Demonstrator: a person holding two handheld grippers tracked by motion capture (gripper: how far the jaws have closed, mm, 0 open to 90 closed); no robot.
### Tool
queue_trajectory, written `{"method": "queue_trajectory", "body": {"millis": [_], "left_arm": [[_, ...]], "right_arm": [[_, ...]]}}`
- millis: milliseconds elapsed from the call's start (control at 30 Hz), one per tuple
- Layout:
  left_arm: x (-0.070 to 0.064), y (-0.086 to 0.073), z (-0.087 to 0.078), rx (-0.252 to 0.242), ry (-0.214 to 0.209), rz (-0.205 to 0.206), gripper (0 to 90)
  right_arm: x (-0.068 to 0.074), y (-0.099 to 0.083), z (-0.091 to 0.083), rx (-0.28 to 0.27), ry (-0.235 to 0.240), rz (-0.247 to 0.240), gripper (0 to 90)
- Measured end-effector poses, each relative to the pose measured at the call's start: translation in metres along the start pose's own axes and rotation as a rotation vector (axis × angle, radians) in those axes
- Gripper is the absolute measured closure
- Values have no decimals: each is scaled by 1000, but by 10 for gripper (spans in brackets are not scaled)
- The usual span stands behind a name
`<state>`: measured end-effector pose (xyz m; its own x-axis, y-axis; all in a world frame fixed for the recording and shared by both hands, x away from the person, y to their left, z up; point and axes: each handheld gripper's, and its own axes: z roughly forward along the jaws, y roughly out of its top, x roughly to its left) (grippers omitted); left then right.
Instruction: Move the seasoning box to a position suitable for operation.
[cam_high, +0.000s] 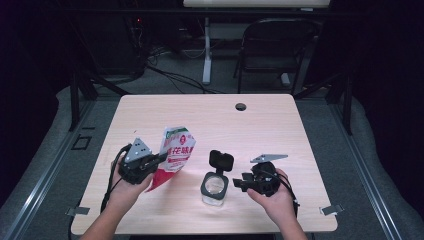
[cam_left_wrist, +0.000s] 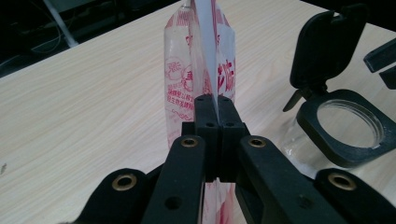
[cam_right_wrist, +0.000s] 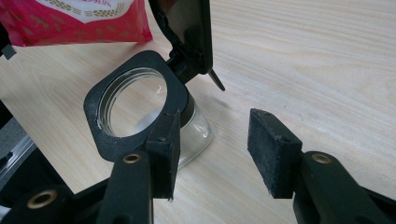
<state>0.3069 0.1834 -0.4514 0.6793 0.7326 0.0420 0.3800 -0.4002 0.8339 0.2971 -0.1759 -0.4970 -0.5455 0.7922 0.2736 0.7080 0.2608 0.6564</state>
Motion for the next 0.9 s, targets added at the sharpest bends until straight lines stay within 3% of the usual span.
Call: {"method": "queue_trajectory", "body": {"millis": [367,567,900], "left_arm": [[-6,-10,-2,-7,-58,-7,900],[-7,-20,-3,-13,-110,-50,900],[-12,-36,-2,5,-123,-67,900]], "right_arm": [[0,1,-2,-6,-3,1,543],[1,2,-5,2,10,-4,557],[7,8,-17,-8,9,-21,582]]}}
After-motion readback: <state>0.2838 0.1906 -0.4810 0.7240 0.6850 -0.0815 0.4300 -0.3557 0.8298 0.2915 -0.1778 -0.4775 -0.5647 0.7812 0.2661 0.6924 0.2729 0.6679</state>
